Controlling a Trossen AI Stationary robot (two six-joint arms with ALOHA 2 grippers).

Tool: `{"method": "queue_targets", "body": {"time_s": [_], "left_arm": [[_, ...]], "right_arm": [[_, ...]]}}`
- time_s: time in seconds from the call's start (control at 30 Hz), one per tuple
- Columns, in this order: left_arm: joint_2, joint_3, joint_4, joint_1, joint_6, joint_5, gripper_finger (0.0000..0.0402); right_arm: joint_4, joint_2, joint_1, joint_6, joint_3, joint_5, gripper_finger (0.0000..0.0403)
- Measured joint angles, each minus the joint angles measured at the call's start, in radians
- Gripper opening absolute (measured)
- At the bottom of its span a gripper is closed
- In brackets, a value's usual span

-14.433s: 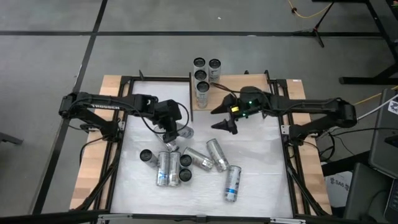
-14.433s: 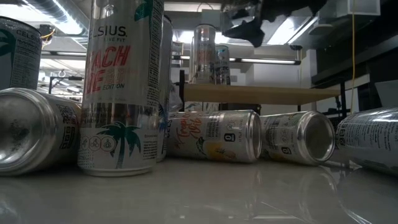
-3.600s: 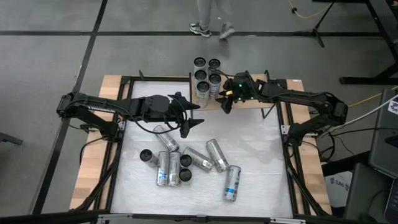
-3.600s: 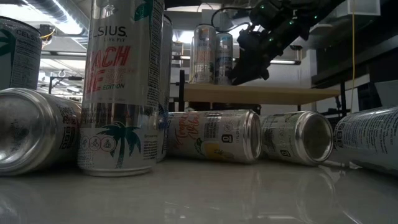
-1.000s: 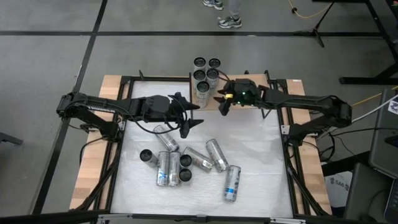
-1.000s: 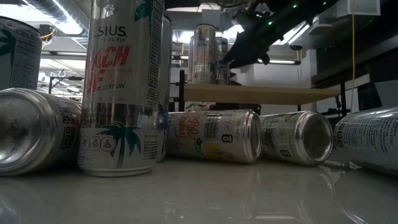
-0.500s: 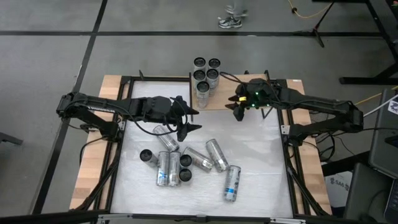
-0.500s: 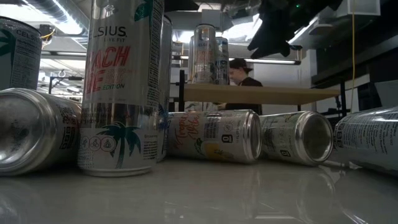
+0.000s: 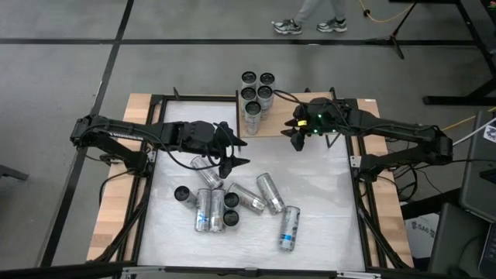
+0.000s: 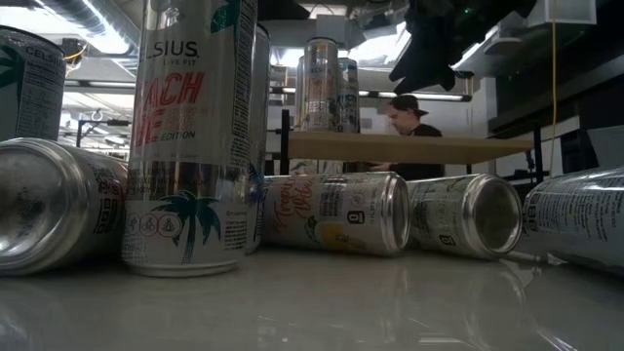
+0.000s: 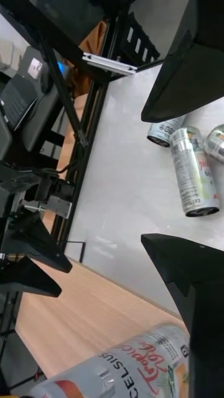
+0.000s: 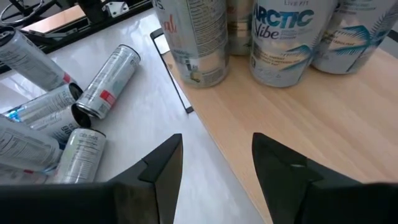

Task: Place canned beverage on shelf
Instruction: Put the left blue soda can on the shelf aligned with the other blue soda cans

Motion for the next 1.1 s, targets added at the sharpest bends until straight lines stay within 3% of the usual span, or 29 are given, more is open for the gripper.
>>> {"method": "queue_targets", "body": {"time_s": [0.63, 0.77, 1.1], "left_arm": [[0.0, 0.0, 0.001, 0.0, 0.0, 0.0, 0.0304], [0.0, 0.0, 0.001, 0.0, 0.001, 0.0, 0.0304], [0.0, 0.0, 0.002, 0.0, 0.001, 0.0, 0.0304]], "right_arm": [[-0.003, 0.003, 0.0, -0.001, -0.001, -0.011, 0.0187], [-0.003, 0.003, 0.0, -0.001, -0.001, -0.011, 0.0225], [-0.044, 0.003, 0.0, -0.001, -0.001, -0.027, 0.0384]]}}
